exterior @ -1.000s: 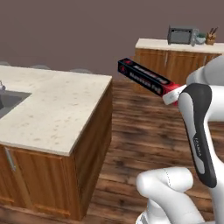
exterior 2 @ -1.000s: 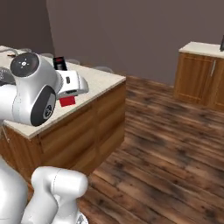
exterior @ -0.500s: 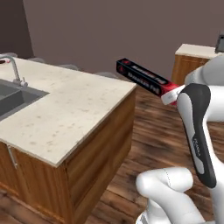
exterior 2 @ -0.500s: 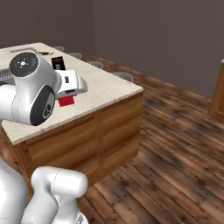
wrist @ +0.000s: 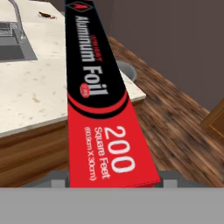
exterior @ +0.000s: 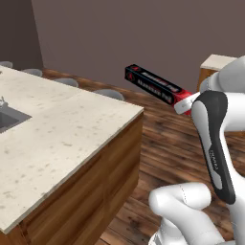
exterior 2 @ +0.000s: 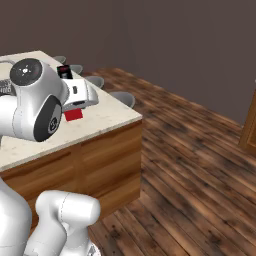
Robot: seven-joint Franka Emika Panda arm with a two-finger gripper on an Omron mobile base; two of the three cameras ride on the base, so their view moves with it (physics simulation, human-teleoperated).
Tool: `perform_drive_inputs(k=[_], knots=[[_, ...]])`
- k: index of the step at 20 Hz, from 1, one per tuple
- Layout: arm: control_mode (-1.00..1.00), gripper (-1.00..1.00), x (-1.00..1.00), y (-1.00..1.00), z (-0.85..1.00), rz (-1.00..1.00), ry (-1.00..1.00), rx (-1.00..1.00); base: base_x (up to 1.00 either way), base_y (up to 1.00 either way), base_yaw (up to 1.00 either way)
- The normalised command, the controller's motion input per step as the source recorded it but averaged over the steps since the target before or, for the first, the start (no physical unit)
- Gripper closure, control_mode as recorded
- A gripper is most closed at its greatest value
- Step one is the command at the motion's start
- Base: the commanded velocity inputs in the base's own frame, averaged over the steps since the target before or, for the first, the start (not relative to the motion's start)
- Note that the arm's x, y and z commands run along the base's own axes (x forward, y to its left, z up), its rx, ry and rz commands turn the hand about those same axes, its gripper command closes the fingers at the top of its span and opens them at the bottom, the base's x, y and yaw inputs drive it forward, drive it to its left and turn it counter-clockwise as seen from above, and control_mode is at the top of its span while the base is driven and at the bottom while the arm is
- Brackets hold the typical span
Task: Retrieve the tupperware and aluminum foil from the cabinet and place them on the dining counter near the plate with chicken drumstick and shrimp to prepare for storing leftovers.
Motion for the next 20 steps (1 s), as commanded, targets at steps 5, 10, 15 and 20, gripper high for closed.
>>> perform_drive_inputs(k=[5, 10, 15, 20], knots=[[1.0, 1.0, 0.0, 0.0, 0.0, 0.0, 0.0, 0.0, 1.0, -1.0, 0.04], [1.0, 1.0, 0.0, 0.0, 0.0, 0.0, 0.0, 0.0, 1.0, -1.0, 0.04], [1.0, 1.0, 0.0, 0.0, 0.0, 0.0, 0.0, 0.0, 1.0, -1.0, 0.01], [1.0, 1.0, 0.0, 0.0, 0.0, 0.0, 0.0, 0.0, 1.0, -1.0, 0.13]])
